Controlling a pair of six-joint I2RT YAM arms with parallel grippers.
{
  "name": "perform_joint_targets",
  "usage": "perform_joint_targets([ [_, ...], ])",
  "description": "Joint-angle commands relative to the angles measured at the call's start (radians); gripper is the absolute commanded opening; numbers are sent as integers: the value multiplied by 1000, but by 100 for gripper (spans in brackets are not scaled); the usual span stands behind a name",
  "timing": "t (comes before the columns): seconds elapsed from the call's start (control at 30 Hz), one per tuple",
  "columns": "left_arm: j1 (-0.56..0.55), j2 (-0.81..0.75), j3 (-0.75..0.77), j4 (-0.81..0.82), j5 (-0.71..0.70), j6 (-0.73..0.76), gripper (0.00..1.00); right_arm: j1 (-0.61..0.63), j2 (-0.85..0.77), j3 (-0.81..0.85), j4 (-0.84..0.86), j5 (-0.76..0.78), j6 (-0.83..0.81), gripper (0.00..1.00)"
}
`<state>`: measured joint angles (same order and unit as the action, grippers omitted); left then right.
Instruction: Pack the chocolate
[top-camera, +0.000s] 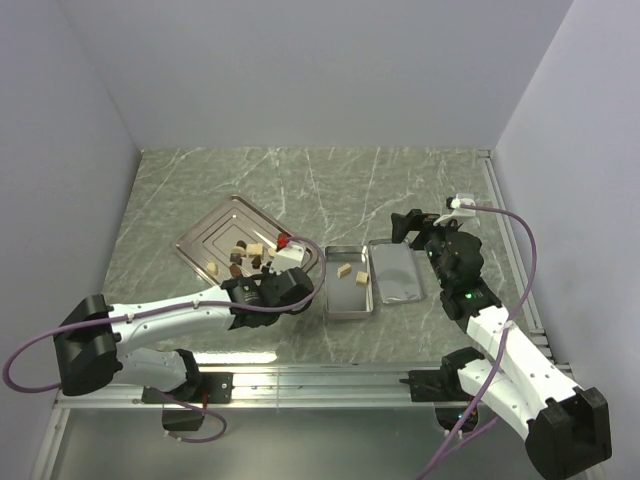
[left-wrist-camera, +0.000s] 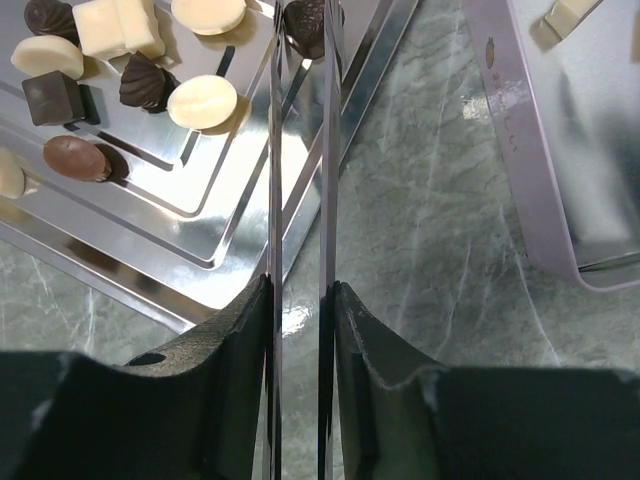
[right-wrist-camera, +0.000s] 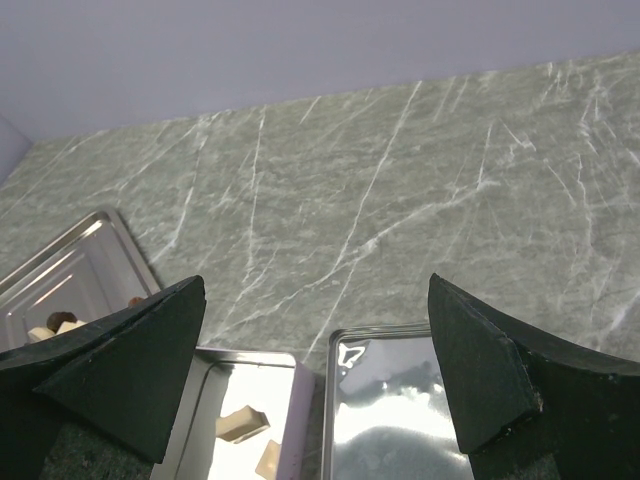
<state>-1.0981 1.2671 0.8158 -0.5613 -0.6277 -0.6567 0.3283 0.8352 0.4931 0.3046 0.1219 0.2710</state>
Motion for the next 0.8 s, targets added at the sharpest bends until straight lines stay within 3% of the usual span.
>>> perform_joint_targets([
  [0.0,-6,-17,33,20,-32,3,27,-2,-2,52,16,-1,-12,98],
  [0.37,10,-162,-15,214,17,161,23,-3,-1,51,16,-4,-10,98],
  [0.53,76,-235,-55,320,149,239,22,-2,4,53,16,-2,-10,98],
  [0.77,78,-342,-112,428,353,311,21,-2,10,56,16,-2,-12,98],
])
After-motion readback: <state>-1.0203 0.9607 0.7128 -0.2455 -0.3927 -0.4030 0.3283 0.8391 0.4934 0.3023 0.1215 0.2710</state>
